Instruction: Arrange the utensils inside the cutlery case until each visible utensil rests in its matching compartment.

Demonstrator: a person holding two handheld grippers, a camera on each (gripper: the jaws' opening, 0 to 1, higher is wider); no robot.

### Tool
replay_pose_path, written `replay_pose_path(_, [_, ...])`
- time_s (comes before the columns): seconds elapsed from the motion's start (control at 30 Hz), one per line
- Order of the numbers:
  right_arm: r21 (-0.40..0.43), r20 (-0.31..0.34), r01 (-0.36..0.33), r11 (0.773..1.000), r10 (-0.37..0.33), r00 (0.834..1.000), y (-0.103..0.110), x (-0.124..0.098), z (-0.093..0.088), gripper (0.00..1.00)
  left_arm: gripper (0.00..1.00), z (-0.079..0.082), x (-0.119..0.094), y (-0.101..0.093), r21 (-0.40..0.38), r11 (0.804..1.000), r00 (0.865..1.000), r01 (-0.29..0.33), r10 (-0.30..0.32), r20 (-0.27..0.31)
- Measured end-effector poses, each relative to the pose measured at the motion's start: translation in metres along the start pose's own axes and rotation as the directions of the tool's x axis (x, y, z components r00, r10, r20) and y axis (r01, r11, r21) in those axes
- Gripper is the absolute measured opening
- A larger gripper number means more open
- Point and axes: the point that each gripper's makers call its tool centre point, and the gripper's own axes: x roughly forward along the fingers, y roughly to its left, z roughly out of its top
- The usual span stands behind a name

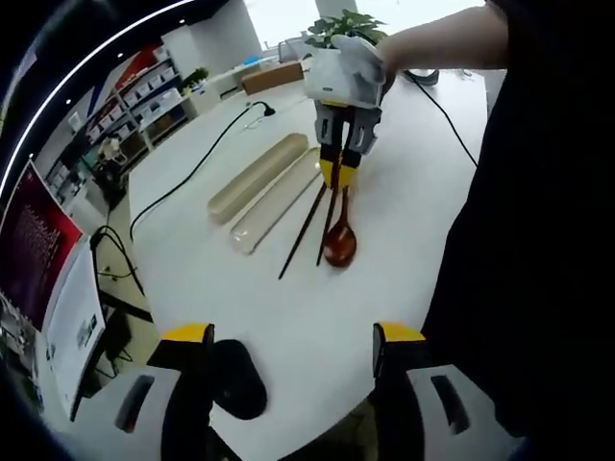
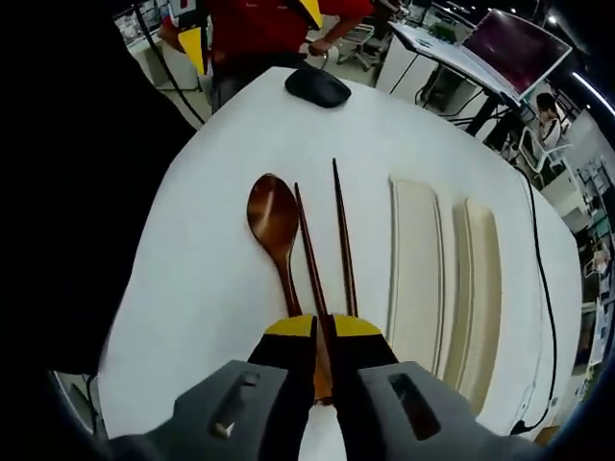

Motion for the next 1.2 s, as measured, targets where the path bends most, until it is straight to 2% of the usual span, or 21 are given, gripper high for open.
replay_pose_path(0.5, [-0.005, -0.04, -0.051, 0.999, 0.051, 0.998, 0.003, 0.004, -0.012, 0.0, 0.68, 0.015, 0.024, 0.007, 0.028, 0.997, 0.998, 0.066, -0.066, 0.0])
replay_pose_path(0.67, [-0.003, -0.027, -0.05, 0.999, 0.05, 0.998, 0.0, 0.002, -0.007, 0.01, 0.68, 0.016, 0.028, 0.005, 0.039, 0.996, 0.996, 0.085, -0.085, -0.003])
replay_pose_path(0.8, [0.014, -0.004, -0.042, 0.999, 0.042, 0.999, -0.004, 0.004, -0.002, 0.01, 0.68, 0.016, 0.03, 0.006, 0.042, 0.995, 0.996, 0.089, -0.088, -0.007])
replay_pose_path(1.2, [-0.019, -0.049, -0.075, 0.997, 0.074, 0.996, 0.0, 0.013, -0.007, 0.02, 0.68, 0.005, 0.03, 0.001, 0.024, 0.995, 0.995, 0.094, -0.094, -0.021])
